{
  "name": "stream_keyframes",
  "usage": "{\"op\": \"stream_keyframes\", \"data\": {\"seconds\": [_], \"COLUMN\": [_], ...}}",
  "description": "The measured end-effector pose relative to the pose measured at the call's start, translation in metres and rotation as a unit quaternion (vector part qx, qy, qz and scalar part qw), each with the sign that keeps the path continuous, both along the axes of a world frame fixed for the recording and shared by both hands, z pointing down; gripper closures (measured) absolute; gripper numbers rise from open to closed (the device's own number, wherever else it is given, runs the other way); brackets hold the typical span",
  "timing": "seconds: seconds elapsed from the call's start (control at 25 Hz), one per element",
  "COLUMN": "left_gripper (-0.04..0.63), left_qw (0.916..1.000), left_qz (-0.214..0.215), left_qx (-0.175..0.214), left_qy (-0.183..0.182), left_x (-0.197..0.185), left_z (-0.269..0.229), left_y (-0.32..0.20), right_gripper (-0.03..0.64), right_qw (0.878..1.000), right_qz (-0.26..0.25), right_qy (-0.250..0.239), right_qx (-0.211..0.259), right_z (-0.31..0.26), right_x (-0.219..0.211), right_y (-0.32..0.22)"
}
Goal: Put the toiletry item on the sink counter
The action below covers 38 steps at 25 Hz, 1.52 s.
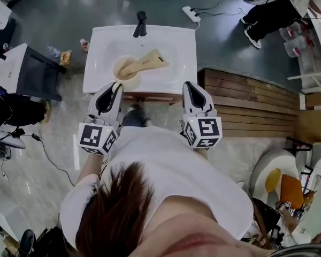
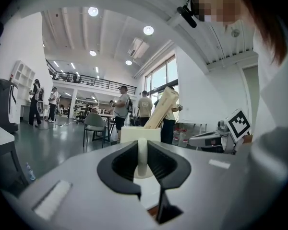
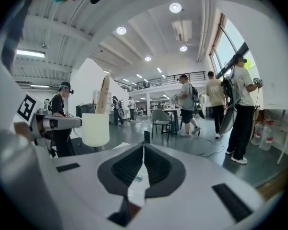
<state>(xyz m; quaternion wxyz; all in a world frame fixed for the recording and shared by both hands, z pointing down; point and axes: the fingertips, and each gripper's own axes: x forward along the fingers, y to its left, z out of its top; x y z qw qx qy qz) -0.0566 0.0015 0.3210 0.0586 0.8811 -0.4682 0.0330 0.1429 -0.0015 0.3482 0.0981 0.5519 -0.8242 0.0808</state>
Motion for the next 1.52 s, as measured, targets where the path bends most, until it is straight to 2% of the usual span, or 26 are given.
{"op": "stream_keyframes", "data": {"seconds": [0.4, 0.84, 1.08, 1.4, 1.52], "left_gripper": [0.543, 0.543, 0.543, 0.543, 0.543], "left_qw": [0.9998, 0.9997, 0.9993, 0.9991, 0.9992], "left_qz": [0.001, -0.007, -0.011, -0.010, -0.005], "left_qx": [0.015, 0.024, 0.032, 0.039, 0.038], "left_qy": [-0.011, -0.007, -0.017, -0.016, -0.009], "left_x": [-0.002, -0.027, -0.062, -0.101, -0.104], "left_z": [-0.008, -0.005, -0.023, -0.027, -0.028], "left_y": [-0.009, -0.043, -0.107, -0.159, -0.173], "right_gripper": [0.606, 0.606, 0.606, 0.606, 0.606], "right_qw": [1.000, 1.000, 1.000, 0.999, 0.999], "right_qz": [0.009, 0.012, 0.019, 0.039, 0.049], "right_qy": [-0.010, -0.008, -0.002, 0.000, 0.002], "right_qx": [0.005, -0.003, -0.005, -0.007, -0.012], "right_z": [0.002, 0.017, 0.001, 0.002, 0.004], "right_x": [0.003, -0.014, -0.040, -0.068, -0.070], "right_y": [-0.005, -0.032, -0.089, -0.131, -0.139]}}
